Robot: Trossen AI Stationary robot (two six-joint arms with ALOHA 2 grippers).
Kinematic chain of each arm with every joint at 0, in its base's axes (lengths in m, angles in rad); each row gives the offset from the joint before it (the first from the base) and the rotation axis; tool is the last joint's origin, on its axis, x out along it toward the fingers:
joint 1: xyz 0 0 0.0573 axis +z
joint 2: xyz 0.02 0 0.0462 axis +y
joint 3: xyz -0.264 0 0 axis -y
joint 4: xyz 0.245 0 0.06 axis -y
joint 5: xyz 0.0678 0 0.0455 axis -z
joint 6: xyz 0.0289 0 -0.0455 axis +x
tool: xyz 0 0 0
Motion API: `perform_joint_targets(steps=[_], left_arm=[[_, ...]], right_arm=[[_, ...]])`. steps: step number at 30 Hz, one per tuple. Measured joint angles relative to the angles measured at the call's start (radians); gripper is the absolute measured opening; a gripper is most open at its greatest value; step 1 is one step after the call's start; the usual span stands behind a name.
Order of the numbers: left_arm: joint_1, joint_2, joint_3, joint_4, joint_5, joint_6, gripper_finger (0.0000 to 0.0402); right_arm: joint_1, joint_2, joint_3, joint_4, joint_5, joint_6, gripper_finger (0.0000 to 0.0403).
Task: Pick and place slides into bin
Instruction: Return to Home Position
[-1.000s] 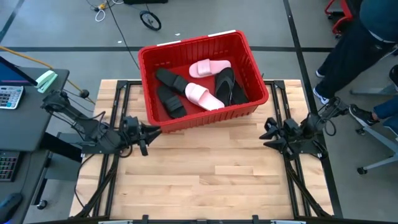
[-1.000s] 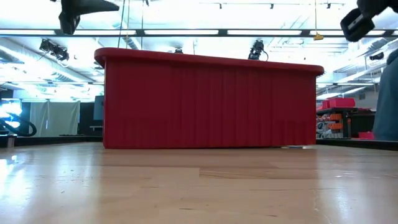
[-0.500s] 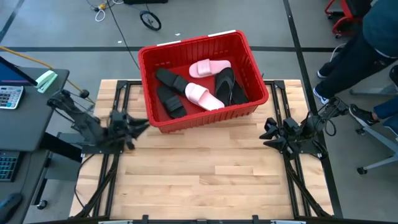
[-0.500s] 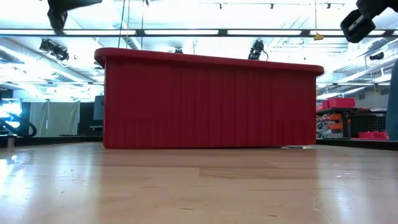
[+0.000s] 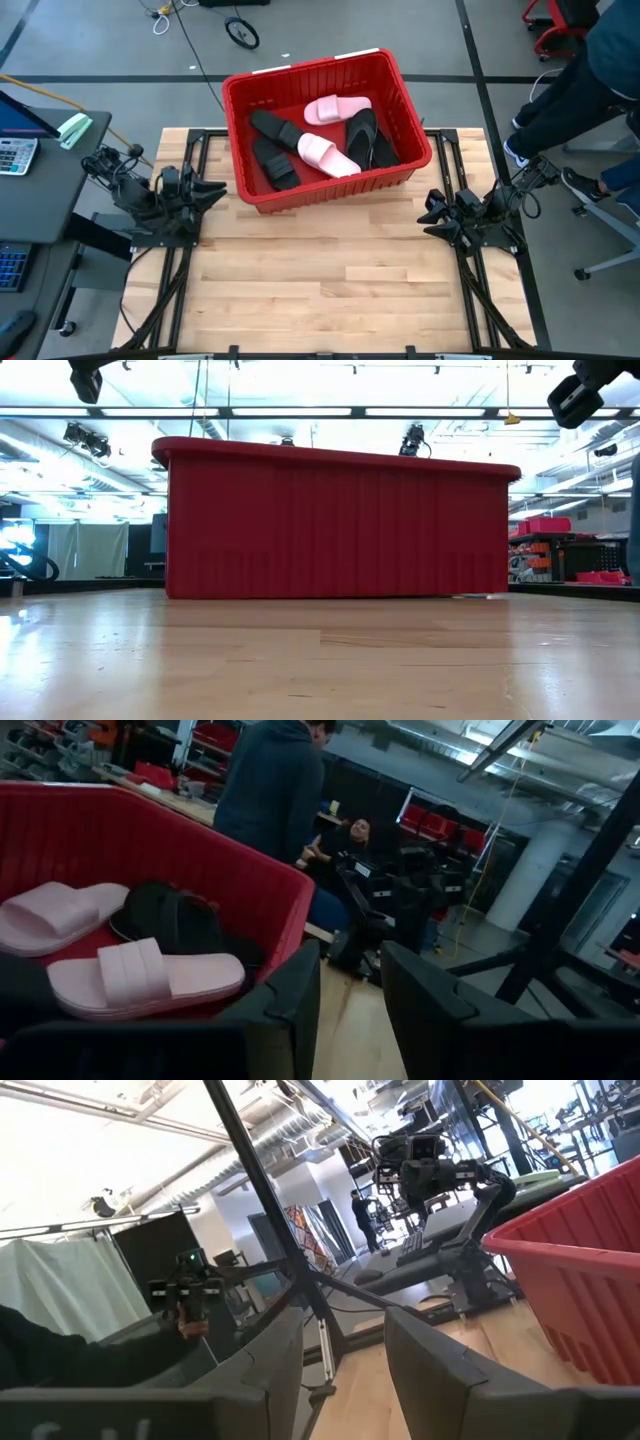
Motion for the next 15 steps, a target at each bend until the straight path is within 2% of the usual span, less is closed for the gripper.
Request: perform_joint_targets(steps=[15], left_arm=[[0.000,0.006,0.000,0.002,0.001,0.000,0.0120]], right_arm=[[0.000,0.000,0.000,0.000,0.000,-0.001,0.0148]])
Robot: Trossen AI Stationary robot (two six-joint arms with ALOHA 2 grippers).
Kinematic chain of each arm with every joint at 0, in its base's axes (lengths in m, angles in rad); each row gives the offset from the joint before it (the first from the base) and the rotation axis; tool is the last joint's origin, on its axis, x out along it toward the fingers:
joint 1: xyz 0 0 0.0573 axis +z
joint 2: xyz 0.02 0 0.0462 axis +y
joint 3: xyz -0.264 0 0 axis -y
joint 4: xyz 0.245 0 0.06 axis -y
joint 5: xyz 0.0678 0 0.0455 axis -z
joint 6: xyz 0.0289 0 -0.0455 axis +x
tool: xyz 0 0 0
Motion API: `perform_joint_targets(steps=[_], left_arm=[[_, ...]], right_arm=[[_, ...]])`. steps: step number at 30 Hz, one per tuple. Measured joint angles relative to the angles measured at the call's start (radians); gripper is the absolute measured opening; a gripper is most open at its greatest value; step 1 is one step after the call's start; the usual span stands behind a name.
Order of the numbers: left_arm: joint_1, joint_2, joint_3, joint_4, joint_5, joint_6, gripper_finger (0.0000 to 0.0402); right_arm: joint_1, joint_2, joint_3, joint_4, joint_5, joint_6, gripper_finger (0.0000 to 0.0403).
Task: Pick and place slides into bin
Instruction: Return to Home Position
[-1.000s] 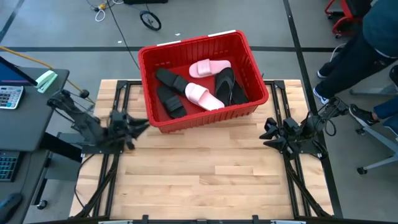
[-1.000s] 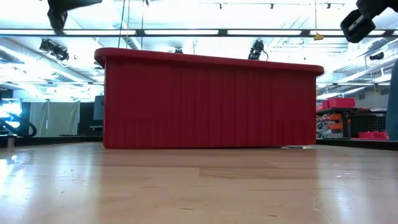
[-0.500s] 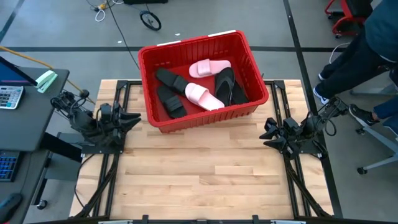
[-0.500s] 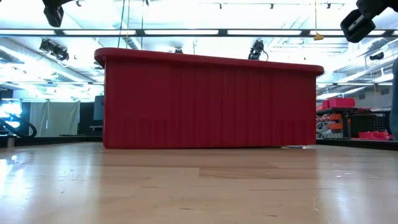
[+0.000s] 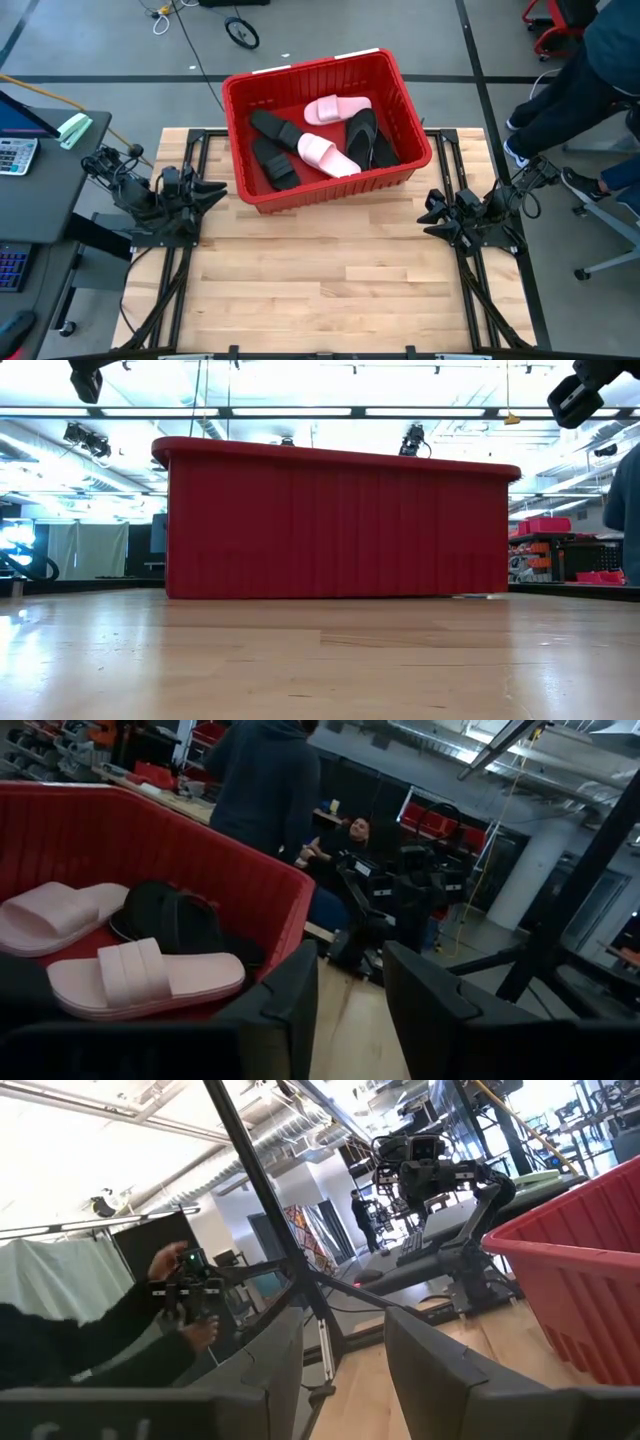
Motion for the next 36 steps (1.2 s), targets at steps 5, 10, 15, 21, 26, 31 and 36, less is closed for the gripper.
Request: perform_joint_targets(steps=[5,10,15,21,26,31,36], left_arm=[[0.000,0.000,0.000,0.000,0.000,0.001,0.0118],[0.000,0.000,0.000,0.002,-0.001,0.024,0.0125],[0.015,0.000,0.000,0.038,-0.005,0.103,0.0131],[0.055,0.000,0.000,0.123,-0.009,0.260,0.0124],[0.140,-0.001,-0.013,0.131,0.005,0.209,0.0122],[0.258,-0.002,-0.122,0.206,0.198,0.176,0.0129],[0.323,-0.017,-0.225,0.404,0.456,0.265,0.0135]], right_arm=[[0.000,0.000,0.000,0.000,0.000,0.000,0.0148],[0.000,0.000,0.000,0.000,0.000,0.000,0.0148],[0.000,0.000,0.000,0.000,0.000,0.000,0.0148],[0.000,0.000,0.001,0.000,0.000,0.000,0.0148],[0.000,0.000,0.001,0.000,0.000,0.000,0.0148],[0.000,0.000,0.001,0.000,0.000,0.000,0.0148],[0.000,0.000,0.001,0.000,0.000,0.000,0.0148]])
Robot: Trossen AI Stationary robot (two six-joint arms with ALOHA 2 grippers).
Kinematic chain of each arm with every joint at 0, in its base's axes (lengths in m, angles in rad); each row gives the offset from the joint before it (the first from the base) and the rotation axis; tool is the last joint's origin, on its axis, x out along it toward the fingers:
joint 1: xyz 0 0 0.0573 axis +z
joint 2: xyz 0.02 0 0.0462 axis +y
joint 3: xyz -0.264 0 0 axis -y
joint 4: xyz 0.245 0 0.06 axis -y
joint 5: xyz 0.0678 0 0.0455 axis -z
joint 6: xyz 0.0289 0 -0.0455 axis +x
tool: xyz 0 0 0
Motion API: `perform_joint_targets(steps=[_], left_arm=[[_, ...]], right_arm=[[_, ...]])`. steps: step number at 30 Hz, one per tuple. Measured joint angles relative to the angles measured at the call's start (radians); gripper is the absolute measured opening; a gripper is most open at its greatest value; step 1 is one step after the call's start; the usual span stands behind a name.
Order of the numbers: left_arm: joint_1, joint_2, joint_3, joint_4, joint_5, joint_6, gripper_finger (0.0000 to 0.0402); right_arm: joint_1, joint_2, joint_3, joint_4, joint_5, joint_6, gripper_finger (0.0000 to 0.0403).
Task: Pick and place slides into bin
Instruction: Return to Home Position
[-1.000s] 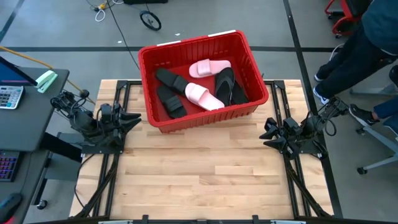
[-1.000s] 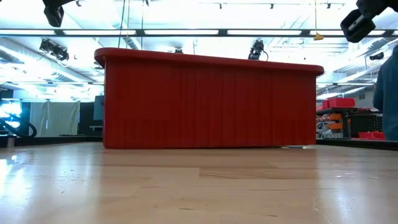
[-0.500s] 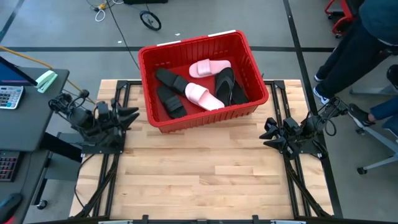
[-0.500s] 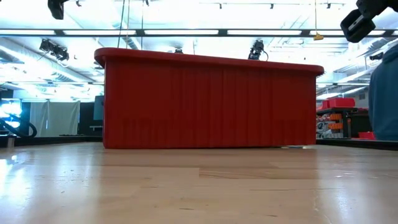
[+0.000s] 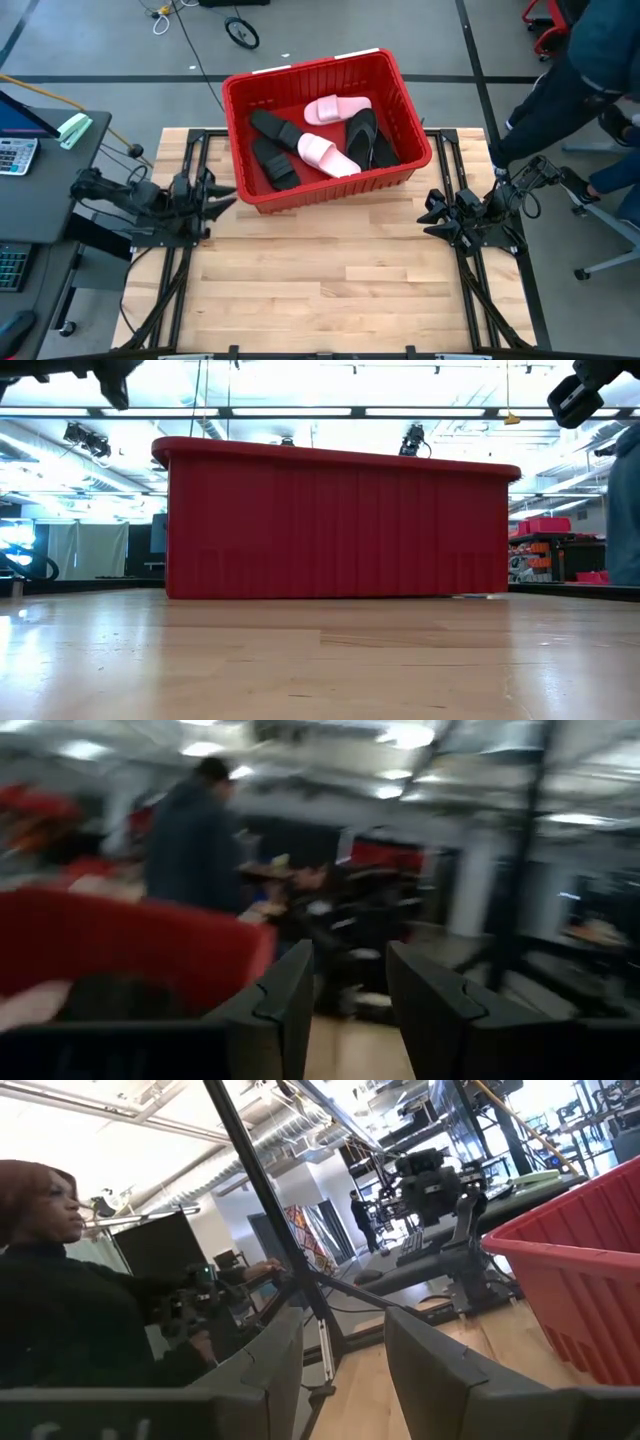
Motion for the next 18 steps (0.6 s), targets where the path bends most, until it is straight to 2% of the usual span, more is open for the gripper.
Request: perform_joint_targets(steps=[4,9,12,18], left_arm=[[0.034,-0.034,-0.057,0.064,0.182,0.082,0.0131],[0.086,-0.072,-0.093,0.061,0.309,0.059,0.0126],[0.128,-0.078,-0.107,0.052,0.353,0.059,0.0129],[0.215,-0.078,-0.109,-0.067,0.358,0.054,0.0139]], right_arm=[[0.000,0.000,0.000,0.000,0.000,0.000,0.0148],[0.000,0.000,0.000,-0.001,0.000,0.000,0.0148],[0.000,0.000,0.000,-0.003,0.000,0.000,0.0148],[0.000,0.000,0.000,-0.003,0.000,0.000,0.0148]])
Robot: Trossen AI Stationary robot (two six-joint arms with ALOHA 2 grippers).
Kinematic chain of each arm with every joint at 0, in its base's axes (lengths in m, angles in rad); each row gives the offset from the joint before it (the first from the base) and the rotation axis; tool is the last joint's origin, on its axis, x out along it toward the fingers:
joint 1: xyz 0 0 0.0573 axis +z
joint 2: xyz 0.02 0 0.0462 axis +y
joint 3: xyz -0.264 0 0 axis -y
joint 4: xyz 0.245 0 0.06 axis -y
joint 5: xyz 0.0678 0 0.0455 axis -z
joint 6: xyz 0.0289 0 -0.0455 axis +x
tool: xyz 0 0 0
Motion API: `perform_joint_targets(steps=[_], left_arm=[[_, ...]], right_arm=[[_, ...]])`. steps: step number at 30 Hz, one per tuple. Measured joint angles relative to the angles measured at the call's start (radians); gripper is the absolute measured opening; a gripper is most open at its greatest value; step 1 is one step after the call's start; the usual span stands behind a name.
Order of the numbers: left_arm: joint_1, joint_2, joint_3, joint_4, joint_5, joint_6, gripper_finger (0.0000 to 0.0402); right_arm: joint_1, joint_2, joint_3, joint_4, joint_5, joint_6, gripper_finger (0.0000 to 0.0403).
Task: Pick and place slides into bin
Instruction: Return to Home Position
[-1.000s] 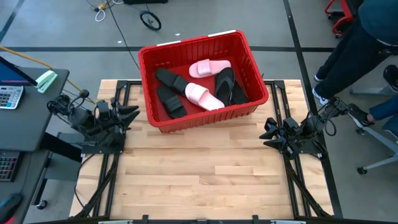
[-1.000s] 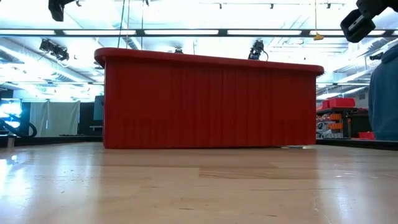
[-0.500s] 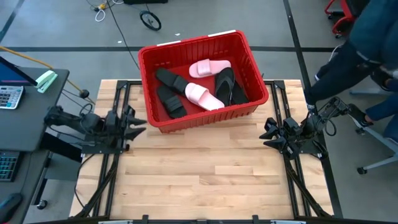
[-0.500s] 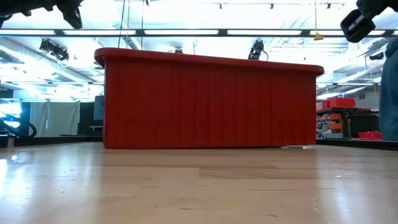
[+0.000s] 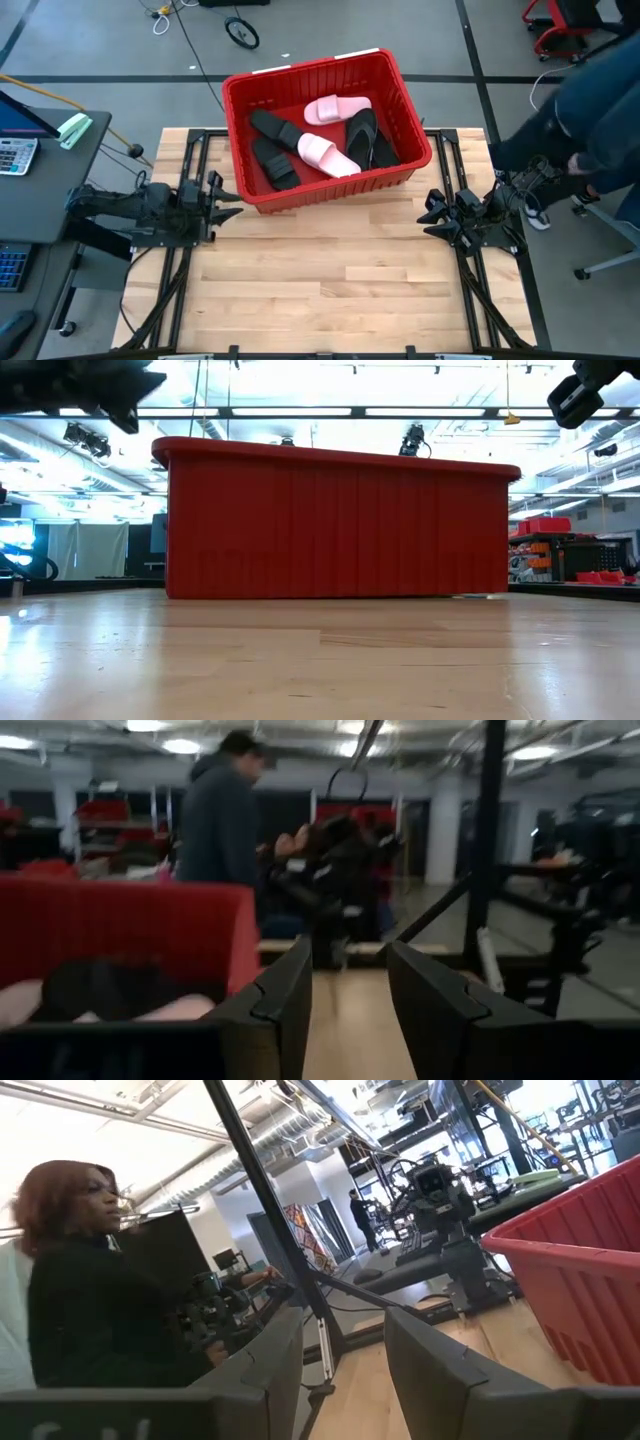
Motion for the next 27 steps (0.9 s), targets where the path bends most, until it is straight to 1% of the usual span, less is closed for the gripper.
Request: perform_joint_targets(steps=[5,12,18,27], left_arm=[[0.036,-0.010,0.000,-0.066,0.000,-0.008,0.0141],[0.042,-0.075,0.000,-0.126,0.000,0.022,0.0133],[0.042,-0.090,0.000,-0.132,0.000,0.073,0.0142],[0.042,-0.089,0.000,-0.165,0.000,0.073,0.0146]], right_arm=[[0.000,0.000,0.000,0.000,0.000,0.000,0.0148],[0.000,0.000,0.000,-0.001,0.000,0.000,0.0148],[0.000,0.000,0.000,-0.005,0.000,0.000,0.0148],[0.000,0.000,0.000,-0.005,0.000,0.000,0.0148]])
